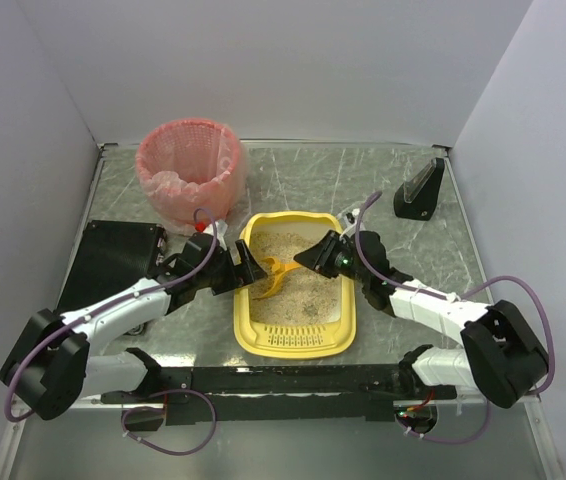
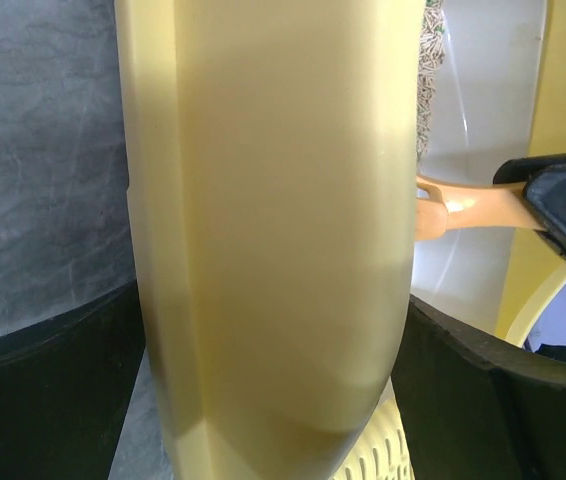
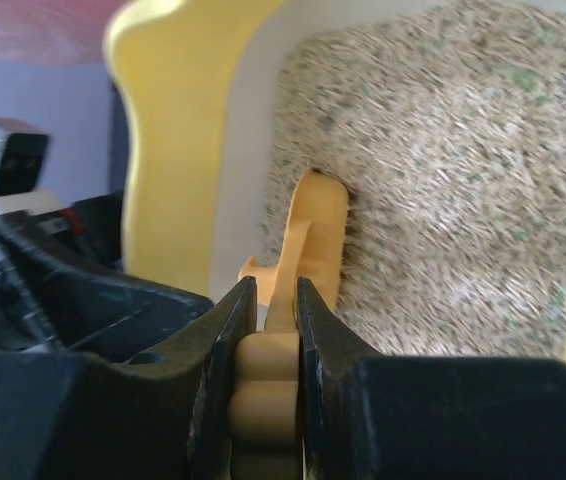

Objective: Clean the litter box

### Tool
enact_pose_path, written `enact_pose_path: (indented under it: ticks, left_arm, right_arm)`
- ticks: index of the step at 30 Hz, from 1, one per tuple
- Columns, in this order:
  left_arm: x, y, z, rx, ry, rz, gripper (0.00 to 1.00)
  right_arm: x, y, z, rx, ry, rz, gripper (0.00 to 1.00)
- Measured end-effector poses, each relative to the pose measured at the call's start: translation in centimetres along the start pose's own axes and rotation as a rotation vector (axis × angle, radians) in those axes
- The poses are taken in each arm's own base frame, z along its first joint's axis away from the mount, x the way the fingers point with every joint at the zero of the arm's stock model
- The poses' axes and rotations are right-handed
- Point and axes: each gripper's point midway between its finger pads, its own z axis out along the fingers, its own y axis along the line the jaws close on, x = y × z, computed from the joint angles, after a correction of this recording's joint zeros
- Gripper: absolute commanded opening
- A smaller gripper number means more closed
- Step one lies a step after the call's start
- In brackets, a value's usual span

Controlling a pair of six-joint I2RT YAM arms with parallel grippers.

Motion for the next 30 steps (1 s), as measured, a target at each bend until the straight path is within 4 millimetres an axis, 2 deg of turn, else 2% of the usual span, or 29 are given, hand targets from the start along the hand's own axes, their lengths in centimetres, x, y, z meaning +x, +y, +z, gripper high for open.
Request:
enact_pose_path:
  ticks: [4, 10, 19, 30]
  left_arm:
    - [-0.2, 0.1, 0.1, -0.011, -0.011, -0.018, 0.97]
    - [-0.5, 0.0, -0.4, -0.023, -0.039, -0.044, 0.97]
    - [-2.1, -0.7, -1.8, -0.015, -0.123, -0.081, 0.97]
    - [-2.5, -0.7, -2.0, -0.021, -0.146, -0.091, 0.97]
  right_arm:
    - [-0.1, 0.8, -0.2, -0.087, -0.039, 0.013, 0.00]
    - [0.0, 1.0, -1.2, -0.121, -0.061, 0.035, 0.00]
    - [-0.5, 0.1, -2.8, -0.109, -0.078, 0.101, 0.00]
    - [-0.8, -0.2, -4.0, -0.082, -0.093, 0.092, 0.00]
